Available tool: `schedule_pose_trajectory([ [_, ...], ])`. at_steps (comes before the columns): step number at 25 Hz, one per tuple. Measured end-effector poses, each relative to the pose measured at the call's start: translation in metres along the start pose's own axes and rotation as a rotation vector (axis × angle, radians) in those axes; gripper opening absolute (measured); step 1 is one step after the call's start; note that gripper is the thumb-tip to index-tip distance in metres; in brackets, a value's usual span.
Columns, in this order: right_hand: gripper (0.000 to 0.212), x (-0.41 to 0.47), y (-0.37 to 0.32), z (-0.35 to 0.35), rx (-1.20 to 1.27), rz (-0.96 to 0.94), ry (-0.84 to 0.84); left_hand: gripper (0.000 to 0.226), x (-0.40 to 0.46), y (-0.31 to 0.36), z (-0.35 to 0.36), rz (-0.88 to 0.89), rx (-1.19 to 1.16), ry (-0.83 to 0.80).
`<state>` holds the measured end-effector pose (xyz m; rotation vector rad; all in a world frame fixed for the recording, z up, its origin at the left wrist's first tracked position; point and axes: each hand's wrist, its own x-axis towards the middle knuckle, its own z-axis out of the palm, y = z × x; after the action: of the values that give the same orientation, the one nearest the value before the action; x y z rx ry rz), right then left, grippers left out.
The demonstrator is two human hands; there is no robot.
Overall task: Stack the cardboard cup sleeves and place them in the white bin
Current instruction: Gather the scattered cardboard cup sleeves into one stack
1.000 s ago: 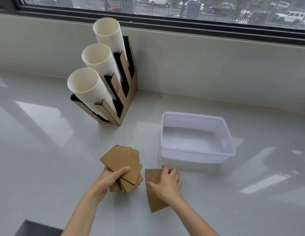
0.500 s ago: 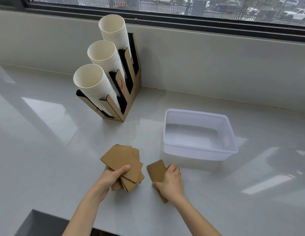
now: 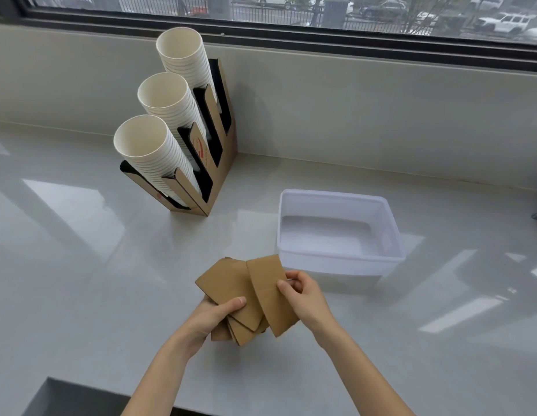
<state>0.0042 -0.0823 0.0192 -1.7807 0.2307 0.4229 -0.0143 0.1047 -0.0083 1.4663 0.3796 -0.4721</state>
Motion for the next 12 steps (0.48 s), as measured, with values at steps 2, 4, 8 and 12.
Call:
schedule_pose_trajectory([
  [2,0.025,-0.001,-0.002,0.005,-0.051,-0.014,0.005,0.039,-0.002,0.003,0.006,0.015,0.019,-0.064],
  [4,0.027,-0.001,-0.002,0.006,-0.060,-0.018,0.019,0.041,-0.003,0.004,0.009,0.032,0.016,-0.115],
  [8,0.033,0.000,-0.003,0.013,-0.064,0.000,-0.023,0.054,-0.004,0.005,0.012,0.057,-0.022,-0.169],
  [12,0.083,0.002,-0.004,0.021,-0.073,0.151,-0.092,0.059,-0.001,0.006,0.016,0.066,-0.036,-0.179],
])
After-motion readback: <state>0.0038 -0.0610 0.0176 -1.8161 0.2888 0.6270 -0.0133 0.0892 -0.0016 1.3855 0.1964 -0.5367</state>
